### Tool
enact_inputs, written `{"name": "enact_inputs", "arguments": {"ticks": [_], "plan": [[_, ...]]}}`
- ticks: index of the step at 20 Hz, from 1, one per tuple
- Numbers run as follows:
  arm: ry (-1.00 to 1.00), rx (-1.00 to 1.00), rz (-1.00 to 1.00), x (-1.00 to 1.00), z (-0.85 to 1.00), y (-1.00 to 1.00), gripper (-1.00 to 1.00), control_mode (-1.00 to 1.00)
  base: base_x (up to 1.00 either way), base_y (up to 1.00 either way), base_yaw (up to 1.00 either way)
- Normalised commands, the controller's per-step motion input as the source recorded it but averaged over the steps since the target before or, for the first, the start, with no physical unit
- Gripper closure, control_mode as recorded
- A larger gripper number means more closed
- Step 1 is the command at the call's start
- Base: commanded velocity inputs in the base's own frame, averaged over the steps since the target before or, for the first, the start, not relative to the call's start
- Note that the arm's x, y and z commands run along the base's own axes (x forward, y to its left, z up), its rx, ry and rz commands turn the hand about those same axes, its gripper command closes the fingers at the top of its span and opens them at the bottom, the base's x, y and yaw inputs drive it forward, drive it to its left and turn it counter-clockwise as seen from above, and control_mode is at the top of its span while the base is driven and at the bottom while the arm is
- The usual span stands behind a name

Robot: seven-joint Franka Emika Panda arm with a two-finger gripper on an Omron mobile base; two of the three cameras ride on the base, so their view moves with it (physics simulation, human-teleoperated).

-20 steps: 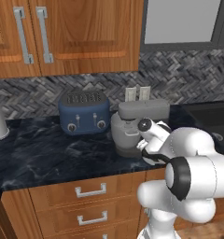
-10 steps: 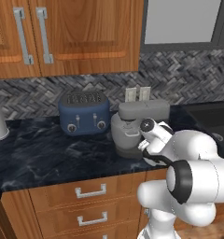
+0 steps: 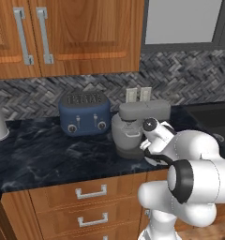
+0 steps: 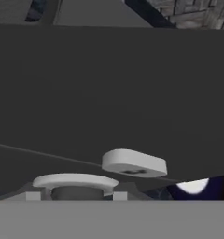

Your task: Add butter and sugar cubes to the stand mixer bowl and then turn on the stand mixer to begin making frosting.

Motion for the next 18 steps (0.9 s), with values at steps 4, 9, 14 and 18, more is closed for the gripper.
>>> {"name": "enact_inputs", "arguments": {"ticks": [4, 9, 14, 18], "plan": [[0.0, 0.1, 0.0, 0.06, 0.13, -0.4, 1.0, -1.0, 0.0, 0.0, 0.0], [0.03, 0.17, 0.0, 0.05, 0.13, -0.39, 1.0, -1.0, 0.0, 0.0, 0.0], [0.1, 0.19, 0.0, 0.07, 0.08, -0.39, 1.0, -1.0, 0.0, 0.0, 0.0], [0.11, 0.13, 0.0, 0.0, 0.0, -0.49, 1.0, -1.0, 0.0, 0.0, 0.0]]}}
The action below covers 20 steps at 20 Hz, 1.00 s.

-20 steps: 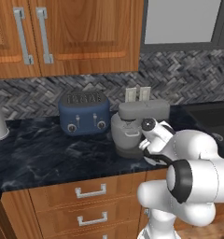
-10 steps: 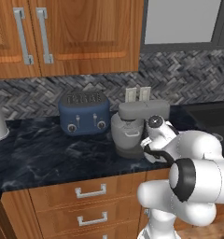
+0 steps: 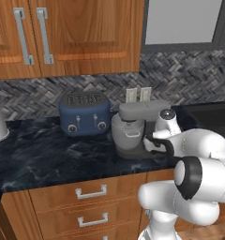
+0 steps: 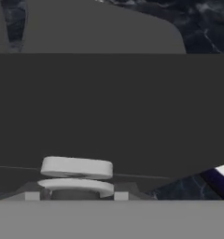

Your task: Add butter and sugar cubes to the stand mixer bowl and then turn on the stand mixer to begin making frosting.

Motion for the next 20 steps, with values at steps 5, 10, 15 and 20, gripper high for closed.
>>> {"name": "enact_inputs", "arguments": {"ticks": [5, 10, 15, 20], "plan": [[0.16, 0.07, 0.0, 0.0, -0.13, -0.52, 1.0, -1.0, 0.0, 0.0, 0.0], [0.19, 0.06, 0.0, 0.0, -0.39, -0.58, 1.0, -1.0, 0.0, 0.0, 0.0], [0.16, 0.07, 0.0, -0.1, -0.39, -0.67, 1.0, -1.0, 0.0, 0.0, 0.0], [0.09, 0.09, 0.0, -0.37, -0.38, -0.77, 1.0, -1.0, 0.0, 0.0, 0.0]]}}
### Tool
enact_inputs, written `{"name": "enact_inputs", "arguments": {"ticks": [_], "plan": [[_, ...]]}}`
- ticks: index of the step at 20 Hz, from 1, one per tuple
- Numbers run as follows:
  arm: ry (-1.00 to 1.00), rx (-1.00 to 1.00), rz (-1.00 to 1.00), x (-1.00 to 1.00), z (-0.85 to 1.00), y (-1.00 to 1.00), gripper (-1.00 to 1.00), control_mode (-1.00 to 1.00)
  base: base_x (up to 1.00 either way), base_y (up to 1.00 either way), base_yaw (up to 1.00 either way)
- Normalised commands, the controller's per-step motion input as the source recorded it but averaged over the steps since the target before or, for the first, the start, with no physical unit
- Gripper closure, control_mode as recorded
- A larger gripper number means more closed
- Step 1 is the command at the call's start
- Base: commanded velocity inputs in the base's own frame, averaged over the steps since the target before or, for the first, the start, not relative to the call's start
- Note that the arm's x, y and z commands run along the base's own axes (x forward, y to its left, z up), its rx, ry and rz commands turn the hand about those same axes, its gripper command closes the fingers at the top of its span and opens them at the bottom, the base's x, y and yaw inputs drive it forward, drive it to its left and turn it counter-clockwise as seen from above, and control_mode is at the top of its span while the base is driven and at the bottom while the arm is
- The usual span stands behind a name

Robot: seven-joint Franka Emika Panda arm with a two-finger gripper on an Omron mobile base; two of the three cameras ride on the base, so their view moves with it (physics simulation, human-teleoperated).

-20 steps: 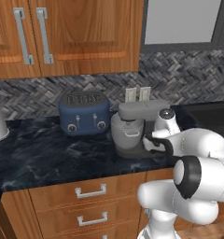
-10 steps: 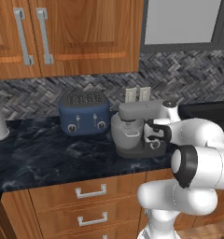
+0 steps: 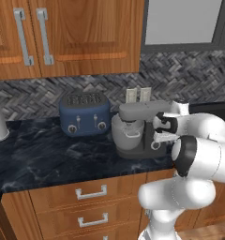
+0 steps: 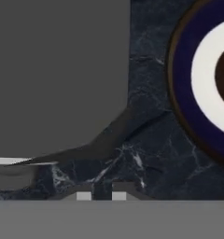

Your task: Add butter and sugar cubes to the stand mixer bowl and then turn on the stand mixer to begin making frosting.

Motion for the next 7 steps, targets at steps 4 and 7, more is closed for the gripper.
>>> {"name": "enact_inputs", "arguments": {"ticks": [4, 7], "plan": [[0.07, 0.1, 0.0, -0.55, -0.46, -0.7, 1.0, -1.0, 0.0, 0.0, 0.0], [0.04, 0.12, 0.0, -0.65, -0.32, -0.6, 1.0, -1.0, 0.0, 0.0, 0.0]]}}
